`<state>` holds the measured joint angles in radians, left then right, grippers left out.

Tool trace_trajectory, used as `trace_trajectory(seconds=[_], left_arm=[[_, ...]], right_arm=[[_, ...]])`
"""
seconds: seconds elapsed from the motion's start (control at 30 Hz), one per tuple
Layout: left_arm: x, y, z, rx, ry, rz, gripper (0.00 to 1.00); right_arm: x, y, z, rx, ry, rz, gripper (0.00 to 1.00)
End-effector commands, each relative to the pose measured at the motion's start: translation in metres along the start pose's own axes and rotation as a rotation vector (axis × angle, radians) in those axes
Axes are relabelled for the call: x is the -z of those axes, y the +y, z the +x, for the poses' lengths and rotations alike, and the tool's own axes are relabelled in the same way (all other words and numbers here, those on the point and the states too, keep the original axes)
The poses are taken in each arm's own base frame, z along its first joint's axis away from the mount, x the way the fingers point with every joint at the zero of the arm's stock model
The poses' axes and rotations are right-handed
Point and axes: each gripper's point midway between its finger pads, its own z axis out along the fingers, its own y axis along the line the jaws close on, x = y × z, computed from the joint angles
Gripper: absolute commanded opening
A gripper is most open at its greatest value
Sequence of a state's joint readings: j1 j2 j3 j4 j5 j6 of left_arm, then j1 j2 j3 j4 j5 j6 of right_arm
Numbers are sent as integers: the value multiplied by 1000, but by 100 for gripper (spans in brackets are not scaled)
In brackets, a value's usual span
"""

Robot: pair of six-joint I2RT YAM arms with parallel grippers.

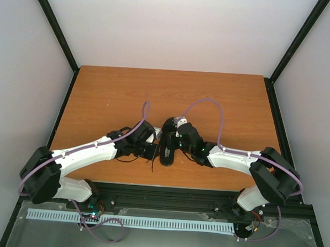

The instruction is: Tie the shoes

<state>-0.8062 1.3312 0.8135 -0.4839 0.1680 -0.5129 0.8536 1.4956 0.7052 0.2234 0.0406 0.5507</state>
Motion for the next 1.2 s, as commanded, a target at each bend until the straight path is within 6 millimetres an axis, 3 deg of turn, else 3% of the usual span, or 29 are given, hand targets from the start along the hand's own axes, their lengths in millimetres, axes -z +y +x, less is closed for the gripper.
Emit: trace_trajectory(seconds=[0.0,0.27,0.5,0.57,0.73,0.9,1.07,1.17], left_arm=[[23,-45,4,75,10,157,1],[34,-93,-8,41,-12,270,1],[5,-115,12,-28,80,239,1],[2,-113,15,-23,84,228,6],[7,-101,15,-18,50,186,32],[15,-87,18,-28,31,132,48],[40,-67,1,-66,-55,35,68],[54,-49,-18,-24,-113,47,73]], right_arm=[[-4,4,0,0,11,-3,3],[-1,0,4,-4,23,7,3],[5,-1,1,-1,12,17,3],[6,-1,0,-2,8,16,3],[7,0,0,-1,6,10,3],[10,1,-2,11,-3,3,3],[14,6,-3,29,-16,-28,3],[15,8,0,37,-21,-51,3]])
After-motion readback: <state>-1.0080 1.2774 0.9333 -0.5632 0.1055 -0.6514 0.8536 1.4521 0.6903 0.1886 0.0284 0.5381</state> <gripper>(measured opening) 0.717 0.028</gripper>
